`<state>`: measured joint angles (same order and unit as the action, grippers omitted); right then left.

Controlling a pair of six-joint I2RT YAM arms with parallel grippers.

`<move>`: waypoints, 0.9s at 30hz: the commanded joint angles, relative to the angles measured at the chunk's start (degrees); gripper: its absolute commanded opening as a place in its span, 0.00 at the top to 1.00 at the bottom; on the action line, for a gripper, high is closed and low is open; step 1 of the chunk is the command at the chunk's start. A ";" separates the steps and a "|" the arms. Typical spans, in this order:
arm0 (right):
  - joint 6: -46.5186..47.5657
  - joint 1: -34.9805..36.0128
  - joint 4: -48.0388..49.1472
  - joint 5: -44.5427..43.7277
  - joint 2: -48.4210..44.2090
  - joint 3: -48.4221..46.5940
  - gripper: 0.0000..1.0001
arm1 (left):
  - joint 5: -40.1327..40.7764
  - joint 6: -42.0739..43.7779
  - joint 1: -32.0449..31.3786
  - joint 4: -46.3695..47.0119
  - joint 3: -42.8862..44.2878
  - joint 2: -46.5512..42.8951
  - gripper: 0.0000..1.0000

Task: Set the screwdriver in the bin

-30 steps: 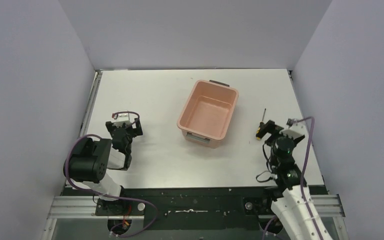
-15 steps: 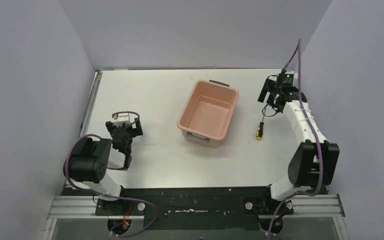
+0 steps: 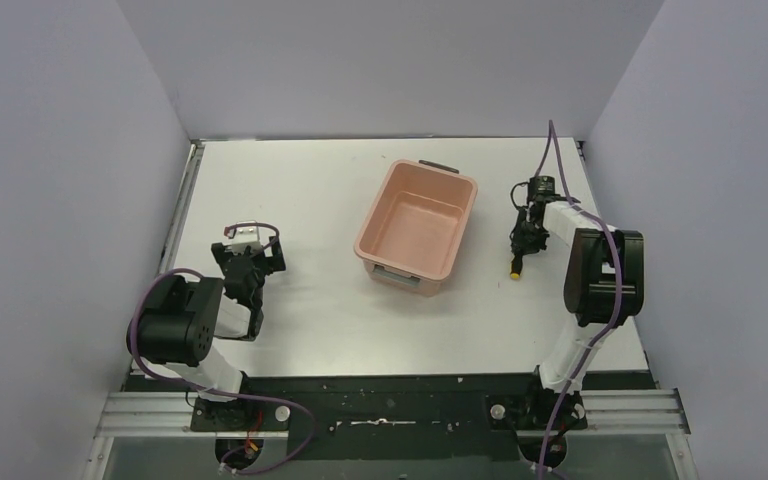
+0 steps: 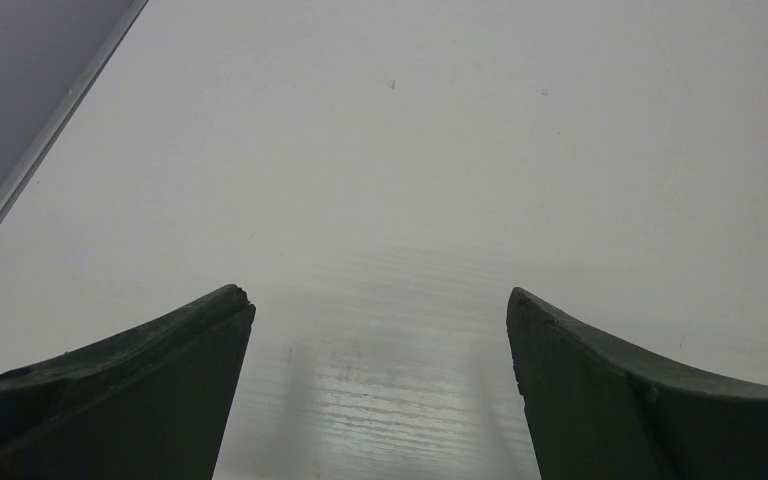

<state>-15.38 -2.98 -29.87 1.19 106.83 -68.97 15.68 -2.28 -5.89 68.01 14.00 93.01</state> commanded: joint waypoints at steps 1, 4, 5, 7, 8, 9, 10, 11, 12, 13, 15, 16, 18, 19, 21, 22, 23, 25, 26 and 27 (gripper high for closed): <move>1.01 -0.53 -2.44 -0.53 -0.02 -1.27 1.00 | -1.00 0.37 0.26 1.79 0.30 -0.78 0.03; 1.22 -0.55 -7.81 -2.44 -3.87 -6.91 1.00 | -0.97 0.44 0.22 1.71 0.32 -0.81 0.03; 1.10 -0.55 -10.28 -3.86 -5.13 -9.44 1.00 | -0.99 0.36 0.26 1.77 0.33 -0.74 0.03; 0.96 -0.47 -15.84 -5.28 -6.98 -15.16 1.00 | -0.96 0.42 0.33 1.77 0.28 -0.77 0.03; 0.73 -0.49 -18.36 -5.60 -7.80 -17.86 1.00 | -0.94 0.40 0.27 1.77 0.32 -0.73 0.03; -0.27 -0.26 -20.80 -5.58 -8.35 -20.79 1.00 | -0.99 0.41 0.27 1.75 0.28 -0.77 0.03; -1.05 0.22 -23.20 -4.58 -8.87 -23.36 1.00 | -0.99 0.44 0.27 1.81 0.26 -0.81 0.03; -2.05 1.21 -23.76 -3.79 -9.57 -25.47 1.00 | -0.95 0.37 0.27 1.77 0.32 -0.69 0.03; -3.17 3.23 -24.82 -3.76 -10.03 -27.58 1.00 | -1.01 0.39 0.27 1.80 0.28 -0.71 0.03; -4.11 6.29 -25.29 -4.31 -10.52 -29.49 1.00 | -0.94 0.41 0.27 1.71 0.31 -0.76 0.03; -6.41 12.79 -24.87 -4.84 -10.92 -33.32 1.00 | -0.98 0.36 0.28 1.77 0.30 -0.77 0.03; -7.42 15.84 -23.91 -4.01 -10.93 -34.68 1.00 | -0.91 0.42 0.27 1.77 0.31 -0.74 0.03; -8.97 22.73 -22.37 -3.49 -10.08 -37.64 1.00 | -0.96 0.36 0.23 1.78 0.33 -0.75 0.03; -9.43 25.67 -22.00 -3.62 -9.24 -39.45 1.00 | -0.95 0.43 0.26 1.82 0.33 -0.76 0.03; -9.99 30.89 -22.12 -5.08 -7.37 -42.66 1.00 | -0.94 0.43 0.27 1.81 0.32 -0.79 0.03; -10.09 33.58 -22.21 -6.14 -6.61 -43.83 1.00 | -0.95 0.43 0.27 1.78 0.33 -0.72 0.03; -10.32 34.69 -21.95 -7.13 -5.99 -44.36 1.00 | -1.00 0.39 0.27 1.79 0.26 -0.73 0.03; -10.53 37.34 -20.20 -8.78 -5.52 -42.20 1.00 | -0.99 0.43 0.31 1.75 0.33 -0.70 0.03; -10.77 38.08 -19.08 -9.05 -5.49 -40.48 1.00 | -0.95 0.38 0.27 1.83 0.28 -0.79 0.03; -11.02 38.66 -17.75 -8.85 -5.47 -38.15 1.00 | -0.99 0.41 0.27 1.77 0.31 -0.71 0.03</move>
<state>-24.34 35.07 -50.13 -3.38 100.79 -110.93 15.64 -2.28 -5.89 67.99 14.00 93.01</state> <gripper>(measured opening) 0.197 0.974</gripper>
